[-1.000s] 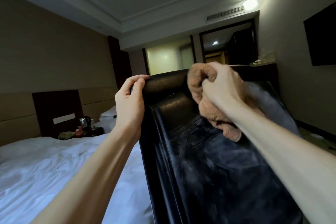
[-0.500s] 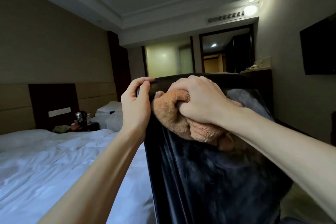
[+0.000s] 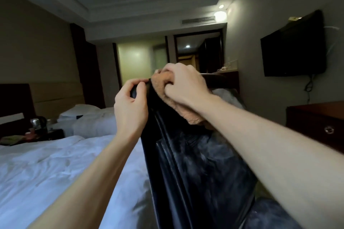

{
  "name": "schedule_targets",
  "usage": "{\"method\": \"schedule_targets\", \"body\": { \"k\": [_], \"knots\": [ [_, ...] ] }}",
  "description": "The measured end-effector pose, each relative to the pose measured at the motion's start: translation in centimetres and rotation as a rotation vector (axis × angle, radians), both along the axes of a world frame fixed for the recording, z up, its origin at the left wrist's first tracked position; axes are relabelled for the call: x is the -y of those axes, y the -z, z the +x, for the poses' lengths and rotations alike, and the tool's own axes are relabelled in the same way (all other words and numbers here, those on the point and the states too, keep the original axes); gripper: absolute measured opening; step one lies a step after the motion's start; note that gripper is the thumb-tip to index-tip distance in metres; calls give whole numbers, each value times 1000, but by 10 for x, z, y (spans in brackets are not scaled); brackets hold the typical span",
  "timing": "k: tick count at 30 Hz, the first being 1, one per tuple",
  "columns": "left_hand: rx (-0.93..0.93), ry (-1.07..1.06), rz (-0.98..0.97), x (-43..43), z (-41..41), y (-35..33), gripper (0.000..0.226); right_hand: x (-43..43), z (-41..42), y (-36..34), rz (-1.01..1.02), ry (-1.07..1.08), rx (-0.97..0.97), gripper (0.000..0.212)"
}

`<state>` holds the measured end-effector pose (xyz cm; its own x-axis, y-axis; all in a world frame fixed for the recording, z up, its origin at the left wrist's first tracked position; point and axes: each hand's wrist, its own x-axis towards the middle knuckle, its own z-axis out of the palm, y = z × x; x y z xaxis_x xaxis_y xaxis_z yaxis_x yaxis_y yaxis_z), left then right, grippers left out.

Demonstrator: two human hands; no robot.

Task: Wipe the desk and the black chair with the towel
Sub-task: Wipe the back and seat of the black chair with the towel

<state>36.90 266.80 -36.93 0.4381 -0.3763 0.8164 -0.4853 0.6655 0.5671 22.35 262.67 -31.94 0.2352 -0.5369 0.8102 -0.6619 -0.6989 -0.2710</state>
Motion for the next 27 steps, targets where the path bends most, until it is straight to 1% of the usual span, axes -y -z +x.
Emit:
{"method": "schedule_targets", "body": {
  "k": [1,4,6,10,14,18,19,20,22,23,24,25,27],
  "knots": [
    [-14,19,-10,3,1,1,22,0,5,2,-11,5,-21,39],
    [-36,48,-36,8,0,3,21,6,-2,8,25,-13,-2,47],
    [-48,61,-44,13,1,3,20,5,-6,10,40,-35,-37,49],
    [-45,77,-26,19,8,3,18,-9,2,23,17,-96,-30,45],
    [-37,80,-25,23,9,3,15,-28,5,50,-60,-140,-31,44],
    [-20,91,6,24,2,2,16,-35,-16,63,-45,-259,-49,40],
    [-19,102,19,25,0,1,15,-33,-24,62,-57,-254,-4,38],
    [-23,110,28,26,-1,1,14,-31,-31,58,-82,-236,81,36],
    [-29,116,40,27,1,1,13,-24,-40,47,-156,-175,315,32],
    [-29,119,43,27,2,1,12,-19,-42,41,-195,-127,396,32],
    [-31,120,47,26,3,1,12,-14,-42,36,-213,-74,420,34],
    [-33,115,49,26,4,1,11,-8,-40,34,-201,-39,387,37],
    [-28,99,48,25,3,1,10,4,-35,39,-98,-21,238,50]
  ]
}}
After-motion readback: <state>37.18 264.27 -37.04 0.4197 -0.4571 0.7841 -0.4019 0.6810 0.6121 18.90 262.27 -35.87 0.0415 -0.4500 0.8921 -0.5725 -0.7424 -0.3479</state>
